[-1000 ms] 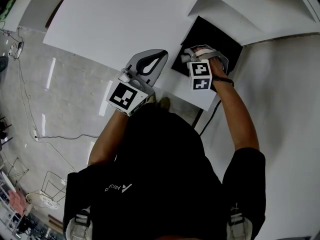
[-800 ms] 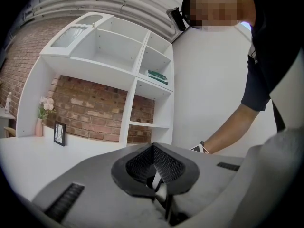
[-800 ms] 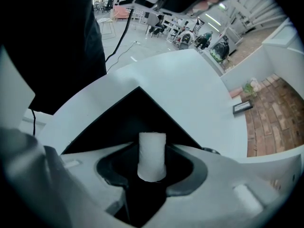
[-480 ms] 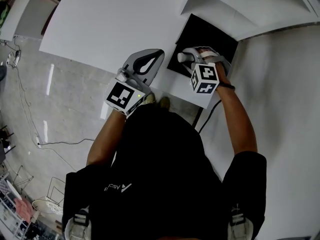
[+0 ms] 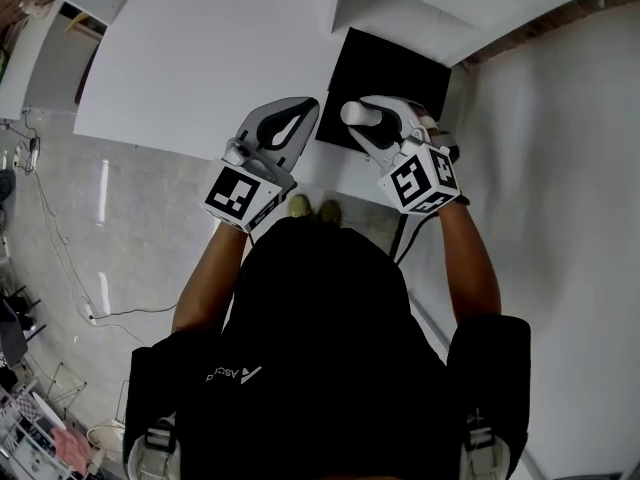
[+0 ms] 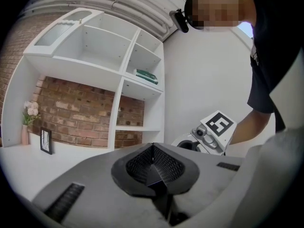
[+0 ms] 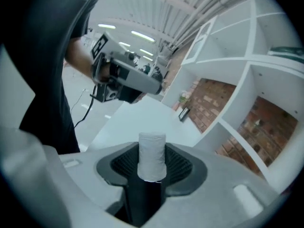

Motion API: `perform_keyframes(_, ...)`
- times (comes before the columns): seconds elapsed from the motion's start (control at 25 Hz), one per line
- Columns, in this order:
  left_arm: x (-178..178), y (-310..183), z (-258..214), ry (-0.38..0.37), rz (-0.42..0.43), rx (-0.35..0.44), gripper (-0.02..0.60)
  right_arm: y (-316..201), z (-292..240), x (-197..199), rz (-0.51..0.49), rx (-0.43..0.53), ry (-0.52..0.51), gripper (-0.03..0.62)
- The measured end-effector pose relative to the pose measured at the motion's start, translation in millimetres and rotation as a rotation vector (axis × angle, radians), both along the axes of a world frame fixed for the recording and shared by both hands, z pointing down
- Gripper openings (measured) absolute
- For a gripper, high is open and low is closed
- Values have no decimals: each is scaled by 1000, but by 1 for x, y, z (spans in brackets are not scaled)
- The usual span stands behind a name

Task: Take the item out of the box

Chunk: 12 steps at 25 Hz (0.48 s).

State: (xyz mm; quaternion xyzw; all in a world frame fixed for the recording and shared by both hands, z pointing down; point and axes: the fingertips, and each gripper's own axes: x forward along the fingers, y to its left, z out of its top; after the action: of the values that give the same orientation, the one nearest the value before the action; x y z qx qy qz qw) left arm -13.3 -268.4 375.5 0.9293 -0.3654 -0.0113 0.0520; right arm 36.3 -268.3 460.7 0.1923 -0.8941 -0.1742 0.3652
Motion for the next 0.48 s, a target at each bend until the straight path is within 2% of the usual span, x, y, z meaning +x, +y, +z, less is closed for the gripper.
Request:
perform_keyframes(0.16,11,2,-15,6,16,18,-2,6,-44,6,88,-12,-252,172)
perform_keyframes(0.36,25,11,-29,4,57,54,-2,16,-93,19,193,-67,-628,172)
perform_keyframes(0.48,32,14,-37,21,61,65,-2,23,-100,29,223,-77,-746,170)
